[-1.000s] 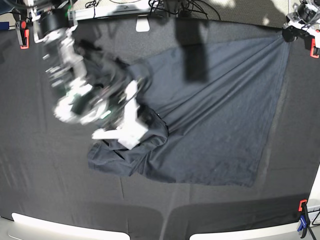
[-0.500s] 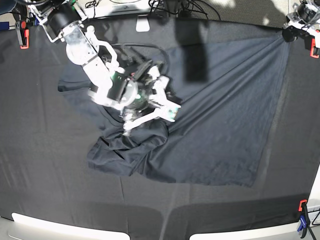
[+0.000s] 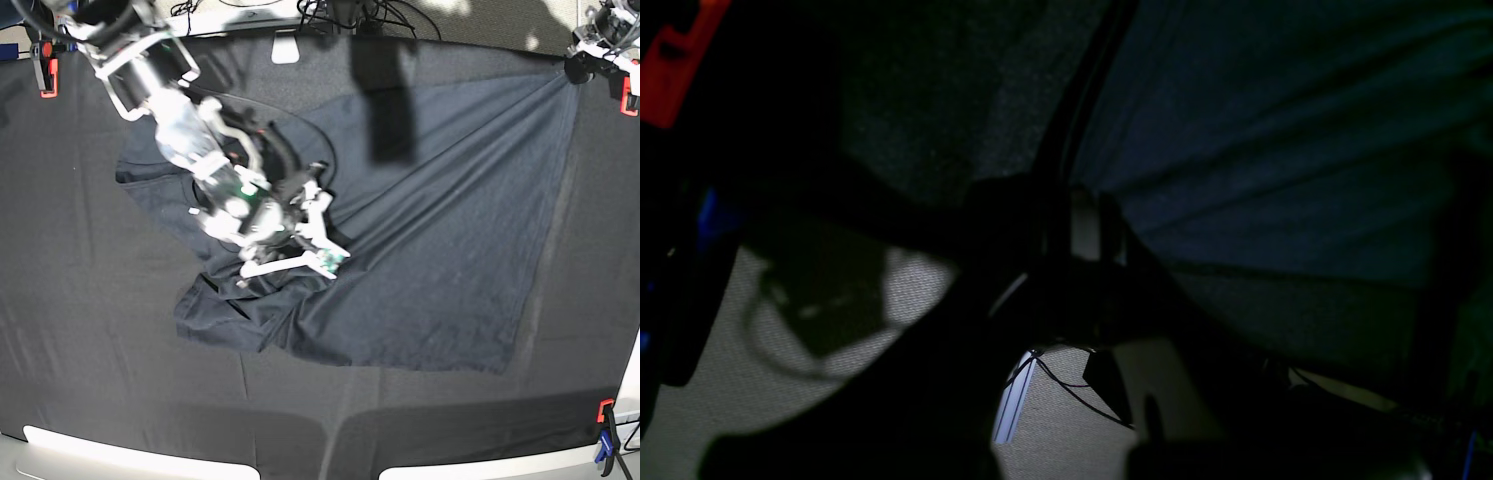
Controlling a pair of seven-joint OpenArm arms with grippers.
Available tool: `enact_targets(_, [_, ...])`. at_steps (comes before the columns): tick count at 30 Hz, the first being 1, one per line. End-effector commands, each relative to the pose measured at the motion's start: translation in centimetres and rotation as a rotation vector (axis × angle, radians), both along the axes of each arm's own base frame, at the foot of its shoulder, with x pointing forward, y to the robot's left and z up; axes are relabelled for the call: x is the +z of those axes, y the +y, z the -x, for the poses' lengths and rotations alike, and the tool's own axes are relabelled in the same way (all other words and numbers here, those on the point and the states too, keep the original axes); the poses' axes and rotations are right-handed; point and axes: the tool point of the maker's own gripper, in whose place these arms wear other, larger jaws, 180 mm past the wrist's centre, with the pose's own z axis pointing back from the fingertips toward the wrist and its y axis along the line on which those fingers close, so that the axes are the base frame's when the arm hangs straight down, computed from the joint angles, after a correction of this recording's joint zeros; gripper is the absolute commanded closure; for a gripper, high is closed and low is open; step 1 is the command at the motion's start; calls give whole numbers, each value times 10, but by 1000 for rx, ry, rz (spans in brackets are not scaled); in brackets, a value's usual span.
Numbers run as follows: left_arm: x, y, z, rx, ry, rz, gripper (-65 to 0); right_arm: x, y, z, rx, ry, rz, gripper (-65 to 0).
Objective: Layout the t-shirt on the table in an organized manner, then fold the t-shirt properly
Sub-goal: 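Pull the grasped collar fabric with the right gripper toward the hem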
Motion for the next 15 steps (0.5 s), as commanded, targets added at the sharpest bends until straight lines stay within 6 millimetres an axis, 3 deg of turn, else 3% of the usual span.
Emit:
enact_targets(1, [8, 9, -2, 0, -18, -29, 0, 16, 8, -13, 2, -43, -32, -345])
enact_targets(6, [8, 9, -2, 1, -18, -30, 0, 17, 11, -13, 3, -42, -35, -344])
enact_targets(13, [8, 9, -2, 1, -18, -30, 0, 12, -16, -17, -50, -56, 50, -334])
enact_targets(15, [8, 9, -2, 1, -18, -30, 0, 11, -25, -18, -55, -58, 65, -276])
